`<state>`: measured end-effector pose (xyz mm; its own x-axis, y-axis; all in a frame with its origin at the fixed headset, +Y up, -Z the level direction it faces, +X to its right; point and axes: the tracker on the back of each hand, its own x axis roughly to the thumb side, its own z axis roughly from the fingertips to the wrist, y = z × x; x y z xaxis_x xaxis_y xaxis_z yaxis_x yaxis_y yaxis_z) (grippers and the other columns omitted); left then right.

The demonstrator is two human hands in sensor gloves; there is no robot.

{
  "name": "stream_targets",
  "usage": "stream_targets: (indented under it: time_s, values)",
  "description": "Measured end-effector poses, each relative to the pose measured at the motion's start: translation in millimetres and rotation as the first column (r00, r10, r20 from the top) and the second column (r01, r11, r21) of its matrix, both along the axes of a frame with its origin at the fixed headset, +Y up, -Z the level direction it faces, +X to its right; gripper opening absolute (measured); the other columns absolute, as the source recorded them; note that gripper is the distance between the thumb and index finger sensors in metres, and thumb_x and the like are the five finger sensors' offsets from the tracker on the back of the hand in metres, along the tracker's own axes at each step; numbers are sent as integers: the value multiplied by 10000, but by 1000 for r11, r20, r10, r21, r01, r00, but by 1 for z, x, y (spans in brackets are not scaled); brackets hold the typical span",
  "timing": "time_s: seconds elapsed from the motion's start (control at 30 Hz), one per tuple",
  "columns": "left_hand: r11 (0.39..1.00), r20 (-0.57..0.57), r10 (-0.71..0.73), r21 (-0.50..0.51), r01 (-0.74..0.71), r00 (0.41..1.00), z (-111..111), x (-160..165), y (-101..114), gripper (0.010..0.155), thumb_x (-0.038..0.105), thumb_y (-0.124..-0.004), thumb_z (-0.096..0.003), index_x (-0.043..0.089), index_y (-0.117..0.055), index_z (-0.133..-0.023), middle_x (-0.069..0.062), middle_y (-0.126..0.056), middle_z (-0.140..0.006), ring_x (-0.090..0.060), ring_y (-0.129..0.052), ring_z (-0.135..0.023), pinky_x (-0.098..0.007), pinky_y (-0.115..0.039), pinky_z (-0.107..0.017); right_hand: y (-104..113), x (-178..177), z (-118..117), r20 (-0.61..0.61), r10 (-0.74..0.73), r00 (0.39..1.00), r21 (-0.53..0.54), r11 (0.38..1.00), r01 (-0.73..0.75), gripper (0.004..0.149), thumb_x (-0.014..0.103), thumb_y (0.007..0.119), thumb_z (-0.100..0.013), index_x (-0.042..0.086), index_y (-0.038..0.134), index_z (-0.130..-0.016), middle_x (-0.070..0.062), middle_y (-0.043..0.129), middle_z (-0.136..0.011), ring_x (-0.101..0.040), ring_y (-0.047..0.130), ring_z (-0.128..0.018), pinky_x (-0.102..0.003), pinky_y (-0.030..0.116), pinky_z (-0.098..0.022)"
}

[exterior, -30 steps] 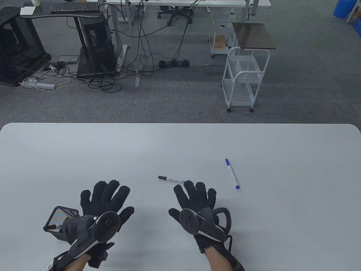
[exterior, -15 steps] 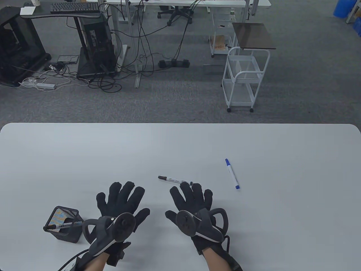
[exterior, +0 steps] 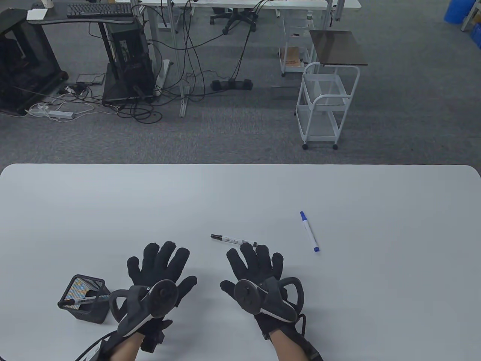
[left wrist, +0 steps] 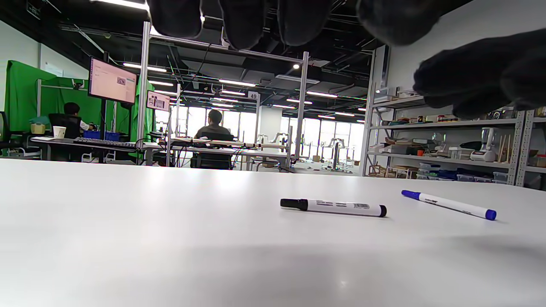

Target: Insert the markers into the pen holder

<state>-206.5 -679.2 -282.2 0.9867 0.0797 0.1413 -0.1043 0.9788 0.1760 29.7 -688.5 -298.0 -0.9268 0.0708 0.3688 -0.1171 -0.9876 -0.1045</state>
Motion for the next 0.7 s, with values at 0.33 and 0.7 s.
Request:
stream_targets:
  time_s: [0.33,0.7]
  values:
    - [1000,-12,20,11,-20,1000,1,-7,8,705,656,-629,-555,410,-452,-1191,-2,-409,-1327,-477,-413,-1244,-776,-327,-801,16,13,-28,152,5,988,-28,1000,-1,739,573,680,-586,238,442,-1200,-142,424,-1262,-507,491,-1131,-734,306,-745]
    - [1000,-4,22,0,-22,1000,2,-7,8,700,653,-630,-556,411,-459,-1190,-4,-437,-1320,-477,-420,-1243,-776,-330,-800,-8,0,-94,394,125,911,-230,973,-34,660,535,719,-591,391,451,-1176,-59,362,-1289,-440,430,-1177,-691,234,-797]
